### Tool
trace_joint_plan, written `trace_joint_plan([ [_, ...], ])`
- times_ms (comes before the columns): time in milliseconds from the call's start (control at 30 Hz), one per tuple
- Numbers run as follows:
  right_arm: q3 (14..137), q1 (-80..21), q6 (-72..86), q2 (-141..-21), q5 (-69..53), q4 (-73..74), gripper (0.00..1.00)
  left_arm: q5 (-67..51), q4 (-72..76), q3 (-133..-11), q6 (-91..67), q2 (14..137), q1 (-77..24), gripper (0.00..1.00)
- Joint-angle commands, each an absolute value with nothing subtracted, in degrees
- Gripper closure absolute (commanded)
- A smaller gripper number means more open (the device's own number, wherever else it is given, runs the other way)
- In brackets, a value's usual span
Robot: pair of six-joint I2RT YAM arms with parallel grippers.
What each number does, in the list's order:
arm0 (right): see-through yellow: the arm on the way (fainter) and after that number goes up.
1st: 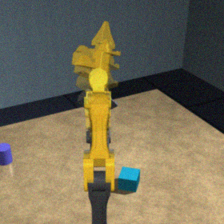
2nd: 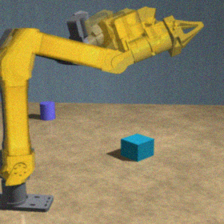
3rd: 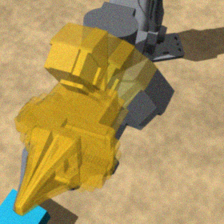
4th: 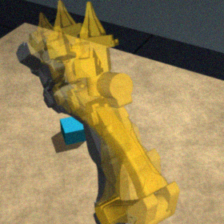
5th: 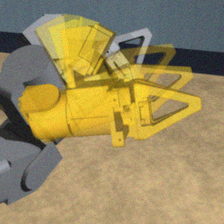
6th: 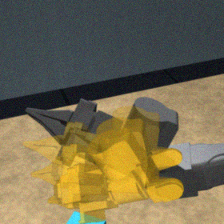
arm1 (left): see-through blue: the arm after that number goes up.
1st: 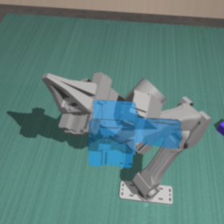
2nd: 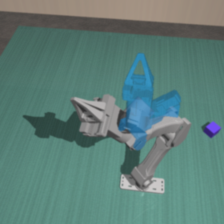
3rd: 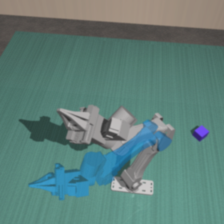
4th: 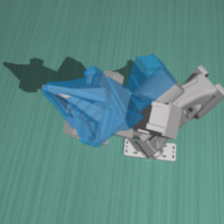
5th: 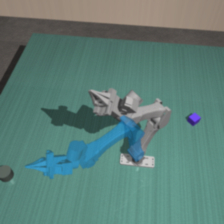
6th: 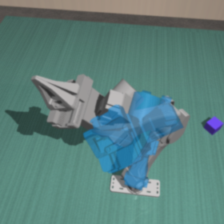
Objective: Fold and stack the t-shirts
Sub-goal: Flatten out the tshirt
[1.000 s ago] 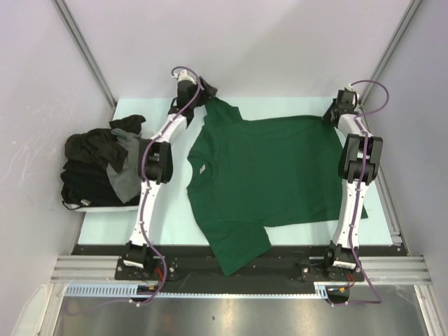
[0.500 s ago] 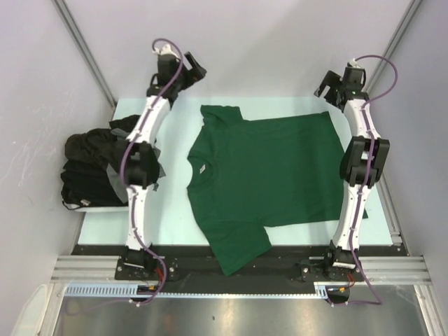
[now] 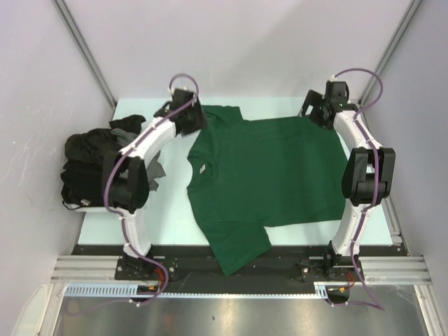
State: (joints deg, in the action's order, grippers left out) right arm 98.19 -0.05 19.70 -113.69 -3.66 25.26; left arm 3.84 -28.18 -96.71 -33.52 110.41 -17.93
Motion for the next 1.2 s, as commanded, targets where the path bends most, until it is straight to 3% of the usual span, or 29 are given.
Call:
trace_joint_plan([
  [0,96.59,1.05,22.14,-114.34,-2.46,26.01,0.00,2.03,-25.50,-91.15,-37.96,112.85,-17.23,0.36],
  [300,96.50,1.93,23.29,-115.31,-2.81,26.19,0.00,1.58,-20.22,-87.10,-42.09,120.14,-16.44,0.44],
  [533,96.06,3.42,24.16,-116.54,-3.42,25.40,0.00,12.05,-29.18,-88.51,-42.10,122.34,-15.47,0.49],
  [1167,95.45,4.66,24.96,-115.93,-2.99,26.19,0.00,17.84,-37.35,-94.48,-40.52,122.43,-10.72,0.49],
])
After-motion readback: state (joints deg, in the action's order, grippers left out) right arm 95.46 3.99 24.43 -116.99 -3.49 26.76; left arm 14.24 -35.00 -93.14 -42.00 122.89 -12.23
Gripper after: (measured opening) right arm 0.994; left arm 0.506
